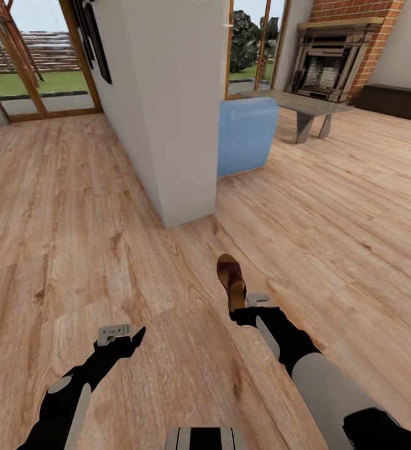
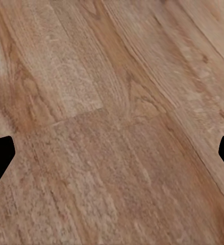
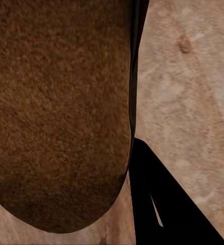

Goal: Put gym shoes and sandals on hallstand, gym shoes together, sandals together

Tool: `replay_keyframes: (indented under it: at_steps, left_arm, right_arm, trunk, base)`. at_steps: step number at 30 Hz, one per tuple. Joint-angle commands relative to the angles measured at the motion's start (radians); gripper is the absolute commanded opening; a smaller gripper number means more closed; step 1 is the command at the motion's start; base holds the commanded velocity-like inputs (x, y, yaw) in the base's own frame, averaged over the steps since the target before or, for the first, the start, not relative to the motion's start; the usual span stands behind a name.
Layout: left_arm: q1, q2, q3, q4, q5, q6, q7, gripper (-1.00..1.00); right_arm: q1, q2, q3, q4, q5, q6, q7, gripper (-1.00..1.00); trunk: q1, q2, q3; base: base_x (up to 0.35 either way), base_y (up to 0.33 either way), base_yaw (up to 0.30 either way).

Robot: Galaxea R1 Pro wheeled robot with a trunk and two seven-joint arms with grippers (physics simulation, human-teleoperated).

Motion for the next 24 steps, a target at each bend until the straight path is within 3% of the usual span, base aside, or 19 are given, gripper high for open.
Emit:
replay_keyframes:
  at_steps: [1,13,24]
  left_arm:
    - [0.0,0.0,-0.001,0.0,0.0,0.0,0.0,1.0]
    - [0.0,0.0,-0.001,0.0,0.0,0.0,0.001,1.0]
    - [0.0,0.0,0.0,0.0,0.0,0.0,0.002,1.0]
  right_arm:
    - [0.0,0.0,0.0,0.0,-0.004,0.0,-0.003,-1.0]
    - [0.0,0.0,0.0,0.0,-0.004,0.0,-0.003,-1.0]
    - [0.0,0.0,0.0,0.0,-0.004,0.0,-0.003,-1.0]
  trunk:
    - [0.0,0.0,0.0]
    - [0.0,0.0,0.0]
    - [0.0,0.0,0.0]
  base:
    - [0.091,-0.002,0.0]
    - [0.034,-0.005,0.0]
    - [0.149,-0.118,0.0]
